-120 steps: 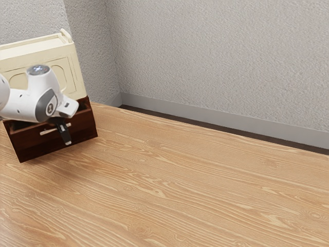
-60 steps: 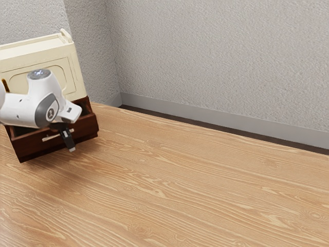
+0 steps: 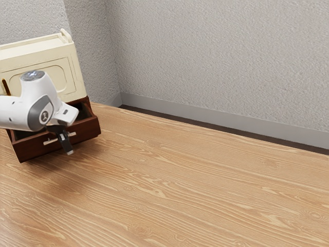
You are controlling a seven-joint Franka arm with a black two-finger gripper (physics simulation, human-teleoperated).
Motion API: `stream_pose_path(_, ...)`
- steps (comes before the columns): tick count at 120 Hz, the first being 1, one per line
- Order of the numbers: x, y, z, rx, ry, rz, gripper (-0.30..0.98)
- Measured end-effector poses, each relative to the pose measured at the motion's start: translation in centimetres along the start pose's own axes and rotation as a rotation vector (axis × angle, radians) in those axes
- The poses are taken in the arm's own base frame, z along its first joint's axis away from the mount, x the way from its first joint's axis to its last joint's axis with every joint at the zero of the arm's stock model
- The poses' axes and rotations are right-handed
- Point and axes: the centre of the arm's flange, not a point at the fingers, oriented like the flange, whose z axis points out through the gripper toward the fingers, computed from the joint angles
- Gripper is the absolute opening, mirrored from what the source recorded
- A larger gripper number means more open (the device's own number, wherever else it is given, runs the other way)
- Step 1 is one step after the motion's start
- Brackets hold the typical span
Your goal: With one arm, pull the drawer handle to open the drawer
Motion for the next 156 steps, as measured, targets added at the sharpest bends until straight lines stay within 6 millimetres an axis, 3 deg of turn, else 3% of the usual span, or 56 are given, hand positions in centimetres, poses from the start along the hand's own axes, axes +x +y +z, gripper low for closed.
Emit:
stream_pose_path(40, -0.9, 1.2, 0.9, -0.014, -0.004, -0.009, 0.69)
stream_pose_path(92, -1.8, 3.1, -0.3, -0.017, 0.027, -0.028, 0.65)
stream_pose_path(156, -2.7, 2.3, -0.8, -0.003, 0.042, -0.080, 0.66)
